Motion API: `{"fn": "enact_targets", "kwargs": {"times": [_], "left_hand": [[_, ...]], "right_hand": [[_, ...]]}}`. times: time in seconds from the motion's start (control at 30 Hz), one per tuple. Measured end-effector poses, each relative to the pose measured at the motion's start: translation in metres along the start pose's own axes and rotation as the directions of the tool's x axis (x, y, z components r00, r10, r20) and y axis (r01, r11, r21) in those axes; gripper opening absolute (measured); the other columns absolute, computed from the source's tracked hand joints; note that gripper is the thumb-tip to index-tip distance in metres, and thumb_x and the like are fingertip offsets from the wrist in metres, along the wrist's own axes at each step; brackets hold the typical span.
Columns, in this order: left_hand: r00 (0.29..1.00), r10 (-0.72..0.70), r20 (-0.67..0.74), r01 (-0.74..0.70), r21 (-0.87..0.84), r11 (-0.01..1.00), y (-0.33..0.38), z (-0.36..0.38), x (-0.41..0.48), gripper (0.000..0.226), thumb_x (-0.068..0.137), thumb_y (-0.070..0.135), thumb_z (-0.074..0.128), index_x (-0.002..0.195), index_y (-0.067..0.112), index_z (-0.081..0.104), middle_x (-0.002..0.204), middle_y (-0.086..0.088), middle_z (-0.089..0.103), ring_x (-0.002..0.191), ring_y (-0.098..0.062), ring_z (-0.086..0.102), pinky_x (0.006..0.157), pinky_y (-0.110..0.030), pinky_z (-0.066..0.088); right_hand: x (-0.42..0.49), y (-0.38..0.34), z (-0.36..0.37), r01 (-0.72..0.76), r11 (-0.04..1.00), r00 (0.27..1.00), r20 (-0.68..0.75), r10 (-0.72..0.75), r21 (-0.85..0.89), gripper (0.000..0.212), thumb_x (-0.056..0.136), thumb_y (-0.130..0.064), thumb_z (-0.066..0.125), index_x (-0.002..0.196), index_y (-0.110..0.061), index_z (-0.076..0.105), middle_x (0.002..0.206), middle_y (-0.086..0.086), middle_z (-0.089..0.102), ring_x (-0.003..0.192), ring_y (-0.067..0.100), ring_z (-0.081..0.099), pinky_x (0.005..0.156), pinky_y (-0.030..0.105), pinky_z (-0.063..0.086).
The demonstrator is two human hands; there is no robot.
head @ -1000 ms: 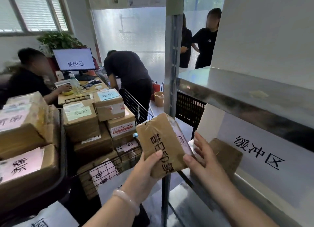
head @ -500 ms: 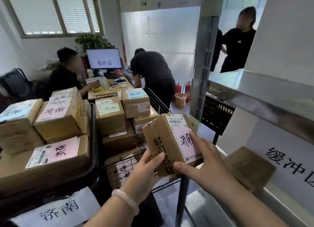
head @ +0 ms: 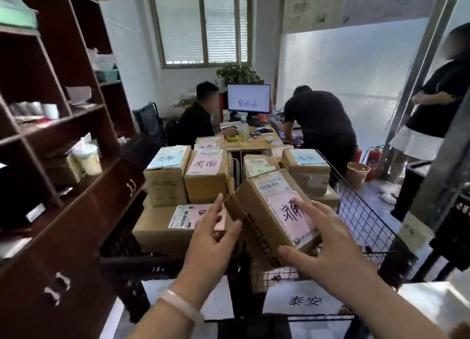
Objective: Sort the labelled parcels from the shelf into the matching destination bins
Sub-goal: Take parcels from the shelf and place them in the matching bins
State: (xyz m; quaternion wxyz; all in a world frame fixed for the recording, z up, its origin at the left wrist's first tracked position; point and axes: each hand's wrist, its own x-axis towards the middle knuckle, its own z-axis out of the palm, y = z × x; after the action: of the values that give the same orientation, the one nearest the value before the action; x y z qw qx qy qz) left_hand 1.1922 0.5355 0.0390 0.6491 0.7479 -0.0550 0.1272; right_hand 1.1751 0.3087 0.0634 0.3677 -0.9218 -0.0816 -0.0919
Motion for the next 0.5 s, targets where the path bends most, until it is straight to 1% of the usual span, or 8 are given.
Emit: {"fn": "enact_targets", "kwargs": {"times": [0.07,0.1,0.17,0.23,0.27,0.33,0.4,0.5], "left_hand": [[0.998,0.016,-0.069,-0.015,0.023,1.0,-0.002,-0.03,0.005,0.05,0.076,0.058,0.06,0.121,0.067,0.04,0.135,0.021,0.047,0.107,0.019,0.052,0.076,-0.004,0.046],[0.996,0.019,-0.089,-0.015,0.041,0.999,-0.003,-0.044,0.009,0.048,0.077,0.059,0.059,0.121,0.067,0.041,0.134,0.024,0.046,0.113,0.016,0.051,0.082,-0.007,0.046],[0.993,0.029,-0.113,-0.019,0.087,0.996,-0.004,-0.07,0.018,0.047,0.078,0.061,0.059,0.123,0.065,0.042,0.132,0.028,0.043,0.126,0.003,0.047,0.099,-0.023,0.045],[0.992,0.067,-0.106,-0.046,0.194,0.98,-0.003,-0.092,0.031,0.049,0.087,0.053,0.062,0.13,0.062,0.042,0.13,0.033,0.04,0.131,-0.004,0.044,0.108,-0.038,0.042],[0.991,0.097,-0.091,-0.072,0.246,0.967,-0.002,-0.101,0.037,0.052,0.09,0.047,0.063,0.135,0.059,0.041,0.128,0.037,0.039,0.131,-0.004,0.044,0.109,-0.04,0.042],[0.985,0.159,-0.066,-0.133,0.292,0.947,0.0,-0.116,0.05,0.055,0.092,0.041,0.064,0.137,0.057,0.039,0.129,0.039,0.038,0.129,-0.003,0.045,0.107,-0.036,0.044],[0.983,0.177,-0.053,-0.149,0.337,0.93,0.001,-0.128,0.062,0.054,0.09,0.047,0.061,0.134,0.062,0.034,0.127,0.046,0.029,0.132,-0.002,0.039,0.108,-0.033,0.041],[0.985,0.168,-0.025,-0.146,0.382,0.912,-0.005,-0.144,0.075,0.058,0.086,0.059,0.055,0.139,0.063,0.031,0.121,0.057,0.017,0.137,-0.001,0.028,0.113,-0.04,0.034]], "right_hand": [[0.014,-0.018,0.011,0.026,0.999,0.999,0.043,-0.025,-0.035,0.087,0.052,-0.088,0.056,0.128,-0.076,0.017,0.148,-0.03,0.016,0.139,0.008,0.018,0.11,0.048,0.033],[0.022,-0.028,0.015,0.03,0.999,0.998,0.049,-0.028,-0.042,0.086,0.051,-0.088,0.056,0.127,-0.078,0.017,0.148,-0.03,0.016,0.139,0.007,0.017,0.11,0.049,0.032],[0.041,-0.051,0.02,0.029,0.999,0.999,0.024,-0.028,-0.029,0.086,0.05,-0.088,0.055,0.128,-0.076,0.02,0.151,-0.026,0.018,0.139,0.007,0.017,0.11,0.047,0.031],[0.064,-0.075,0.02,0.023,0.999,0.999,-0.041,-0.024,-0.036,0.092,0.05,-0.09,0.052,0.135,-0.067,0.025,0.153,-0.018,0.023,0.141,0.012,0.019,0.111,0.047,0.03],[0.077,-0.088,0.02,0.017,0.998,0.997,-0.074,-0.021,-0.059,0.095,0.05,-0.091,0.05,0.138,-0.062,0.026,0.154,-0.014,0.025,0.141,0.015,0.021,0.112,0.049,0.031],[0.104,-0.116,0.021,-0.003,0.992,0.993,-0.116,-0.012,-0.125,0.098,0.051,-0.093,0.046,0.14,-0.058,0.027,0.153,-0.008,0.029,0.139,0.022,0.025,0.109,0.055,0.034],[0.133,-0.141,0.028,-0.039,0.981,0.989,-0.147,0.011,-0.192,0.099,0.052,-0.093,0.043,0.141,-0.054,0.028,0.15,-0.003,0.032,0.136,0.027,0.029,0.106,0.056,0.035],[0.175,-0.171,0.049,-0.123,0.948,0.984,-0.158,0.078,-0.295,0.1,0.057,-0.093,0.042,0.144,-0.044,0.03,0.15,0.004,0.03,0.136,0.034,0.028,0.104,0.057,0.032]]}}
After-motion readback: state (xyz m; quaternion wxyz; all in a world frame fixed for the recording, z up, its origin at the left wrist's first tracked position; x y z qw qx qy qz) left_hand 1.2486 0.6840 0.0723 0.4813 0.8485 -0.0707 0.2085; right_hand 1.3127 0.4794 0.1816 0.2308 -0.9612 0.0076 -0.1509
